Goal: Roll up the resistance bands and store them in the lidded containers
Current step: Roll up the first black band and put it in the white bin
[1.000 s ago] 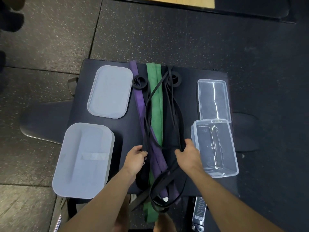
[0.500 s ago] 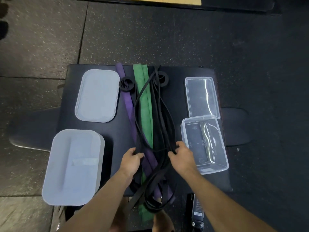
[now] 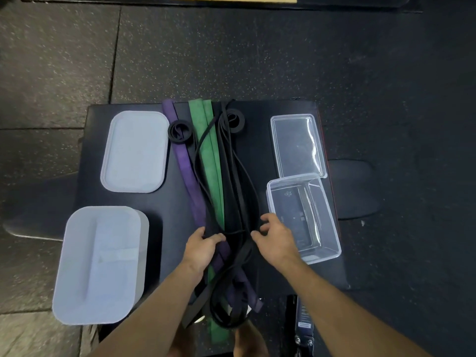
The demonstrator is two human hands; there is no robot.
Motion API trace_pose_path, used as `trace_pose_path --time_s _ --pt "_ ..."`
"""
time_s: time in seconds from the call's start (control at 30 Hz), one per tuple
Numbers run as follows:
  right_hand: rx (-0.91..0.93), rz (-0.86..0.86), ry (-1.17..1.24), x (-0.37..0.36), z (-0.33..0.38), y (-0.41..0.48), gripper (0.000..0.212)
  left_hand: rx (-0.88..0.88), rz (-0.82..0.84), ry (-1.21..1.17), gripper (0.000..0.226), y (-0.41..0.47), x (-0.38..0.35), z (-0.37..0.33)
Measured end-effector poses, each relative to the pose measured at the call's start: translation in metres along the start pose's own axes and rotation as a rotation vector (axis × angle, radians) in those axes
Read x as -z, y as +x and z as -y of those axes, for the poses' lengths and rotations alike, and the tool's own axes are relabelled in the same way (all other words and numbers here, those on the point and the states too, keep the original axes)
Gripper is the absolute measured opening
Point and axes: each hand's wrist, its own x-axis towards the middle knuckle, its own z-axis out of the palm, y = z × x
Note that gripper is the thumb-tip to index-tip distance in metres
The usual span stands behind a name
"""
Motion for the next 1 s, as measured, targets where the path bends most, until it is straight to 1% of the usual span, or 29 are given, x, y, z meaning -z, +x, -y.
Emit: trace_pose_path --time_s 0.1,0.2,0.3,0.4,0.47,0.53,0.63,0.7,0.77,0.8,0.9,0.93,1.0 --pt "-0.011 0.094 -0.009 -0.001 -0.004 -0.004 0.055 -0.089 0.009 -0.008 0.014 -0.008 0.004 -0.009" --pt "-0.006 0.120 -0.037 -0.003 -0.007 -0.006 0.051 -0.217 -0.038 -0.067 0.024 -0.016 0.013 -0.011" --pt "-0.006 0.120 -0.063 -0.006 -0.009 -0.006 0.042 -0.299 -0.129 -0.187 0.024 -0.028 0.027 -0.006" --pt "-0.007 0.114 -0.111 -0.009 -0.007 -0.007 0.026 -0.368 -0.203 -0.187 0.028 -0.044 0.042 0.004" --pt "-0.005 0.102 -0.121 -0.011 -0.004 -0.006 0.017 -0.398 -0.204 -0.179 0.034 -0.056 0.044 0.009" --pt "0.003 0.113 -0.082 -0.016 -0.001 -0.005 0.011 -0.424 -0.170 -0.175 0.038 -0.066 0.040 0.015" --pt "0.018 0.147 -0.015 -0.024 0.008 -0.003 0.005 -0.481 -0.084 -0.094 0.043 -0.069 0.031 0.023" --pt "0.018 0.164 0.067 -0.027 0.017 -0.004 0.020 -0.480 -0.010 -0.065 0.048 -0.067 0.027 0.024" --pt "-0.042 0.203 0.233 -0.029 0.032 -0.008 0.035 -0.467 0.090 -0.069 0.056 -0.066 0.023 0.021" --pt "-0.090 0.219 0.337 -0.029 0.039 -0.009 0.039 -0.464 0.143 -0.059 0.061 -0.066 0.022 0.018" --pt "-0.211 0.253 0.637 -0.029 0.059 -0.011 0.039 -0.465 0.284 0.052 0.073 -0.062 0.024 0.020" --pt "-0.214 0.264 0.691 -0.029 0.063 -0.011 0.035 -0.459 0.335 0.083 0.076 -0.062 0.026 0.022" --pt "-0.172 0.288 0.713 -0.032 0.067 -0.011 0.029 -0.440 0.394 0.152 0.076 -0.062 0.031 0.027"
